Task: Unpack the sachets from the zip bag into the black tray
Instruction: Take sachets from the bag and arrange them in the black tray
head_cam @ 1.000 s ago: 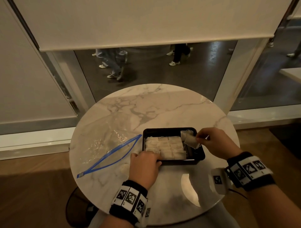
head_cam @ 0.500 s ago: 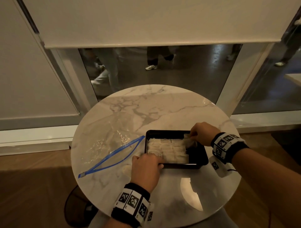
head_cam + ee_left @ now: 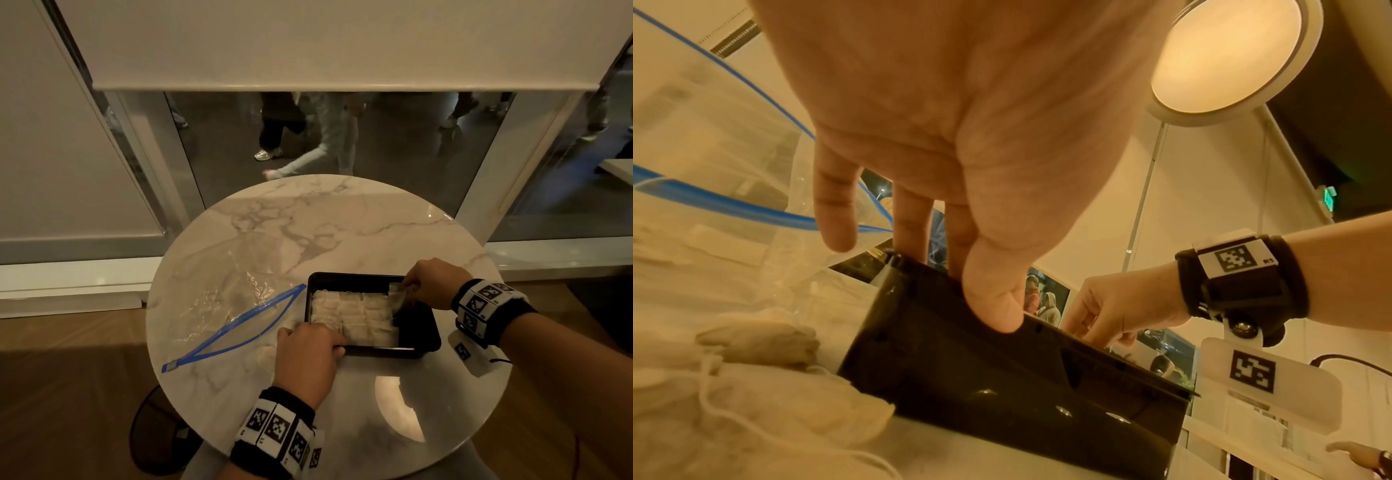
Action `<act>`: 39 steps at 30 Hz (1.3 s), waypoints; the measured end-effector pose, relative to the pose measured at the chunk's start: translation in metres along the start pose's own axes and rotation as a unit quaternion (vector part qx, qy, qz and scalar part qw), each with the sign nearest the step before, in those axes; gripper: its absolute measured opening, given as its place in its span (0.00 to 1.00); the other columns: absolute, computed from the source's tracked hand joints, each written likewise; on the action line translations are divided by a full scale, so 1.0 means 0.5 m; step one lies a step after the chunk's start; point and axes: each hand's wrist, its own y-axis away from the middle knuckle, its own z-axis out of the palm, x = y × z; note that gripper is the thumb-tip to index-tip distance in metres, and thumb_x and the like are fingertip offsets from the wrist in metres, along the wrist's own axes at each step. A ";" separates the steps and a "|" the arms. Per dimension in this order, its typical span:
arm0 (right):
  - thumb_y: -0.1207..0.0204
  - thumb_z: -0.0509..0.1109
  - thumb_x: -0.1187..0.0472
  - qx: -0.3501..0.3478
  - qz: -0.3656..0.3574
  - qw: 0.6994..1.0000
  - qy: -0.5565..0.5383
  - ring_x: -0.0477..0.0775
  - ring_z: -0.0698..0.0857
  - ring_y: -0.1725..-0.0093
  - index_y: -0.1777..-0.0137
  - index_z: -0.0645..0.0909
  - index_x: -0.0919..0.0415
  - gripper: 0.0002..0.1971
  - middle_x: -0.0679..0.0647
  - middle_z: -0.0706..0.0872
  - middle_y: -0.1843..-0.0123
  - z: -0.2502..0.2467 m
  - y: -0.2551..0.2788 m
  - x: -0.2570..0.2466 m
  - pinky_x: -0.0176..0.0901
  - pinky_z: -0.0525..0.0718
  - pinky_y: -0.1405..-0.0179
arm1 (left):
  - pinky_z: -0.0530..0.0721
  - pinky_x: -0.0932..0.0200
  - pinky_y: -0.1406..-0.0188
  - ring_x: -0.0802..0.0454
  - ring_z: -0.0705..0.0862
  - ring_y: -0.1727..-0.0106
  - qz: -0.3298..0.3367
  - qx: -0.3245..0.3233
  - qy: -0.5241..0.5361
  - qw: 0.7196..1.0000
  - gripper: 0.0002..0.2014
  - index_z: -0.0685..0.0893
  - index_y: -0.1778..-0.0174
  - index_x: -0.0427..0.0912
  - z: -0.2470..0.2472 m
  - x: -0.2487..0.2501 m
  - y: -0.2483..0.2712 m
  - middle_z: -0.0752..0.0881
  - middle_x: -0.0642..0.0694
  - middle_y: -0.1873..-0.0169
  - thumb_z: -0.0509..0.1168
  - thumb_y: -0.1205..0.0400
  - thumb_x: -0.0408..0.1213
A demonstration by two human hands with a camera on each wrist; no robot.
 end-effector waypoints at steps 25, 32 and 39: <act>0.23 0.68 0.56 0.000 0.044 0.995 0.085 0.59 0.87 0.51 0.43 0.85 0.55 0.12 0.55 0.87 0.48 -0.015 -0.004 -0.039 0.49 0.88 0.50 | 0.67 0.51 0.35 0.56 0.79 0.39 0.007 -0.004 0.017 1.000 0.12 0.86 0.37 0.65 -0.004 -0.004 0.004 0.87 0.60 0.44 0.60 0.12 0.51; 0.23 0.68 0.56 0.001 0.038 0.998 0.053 0.59 0.87 0.49 0.41 0.87 0.50 0.12 0.53 0.89 0.46 -0.018 0.000 -0.040 0.51 0.89 0.48 | 0.68 0.51 0.35 0.56 0.79 0.38 0.008 -0.004 0.023 1.000 0.12 0.86 0.37 0.66 -0.003 -0.005 0.003 0.87 0.60 0.44 0.60 0.12 0.50; 0.22 0.67 0.54 -0.017 0.036 0.998 0.051 0.56 0.86 0.49 0.39 0.85 0.48 0.13 0.52 0.87 0.45 -0.004 -0.001 -0.039 0.52 0.89 0.46 | 0.67 0.52 0.34 0.56 0.79 0.38 0.010 -0.006 0.026 1.000 0.12 0.86 0.37 0.66 -0.004 -0.004 0.002 0.87 0.60 0.44 0.61 0.13 0.50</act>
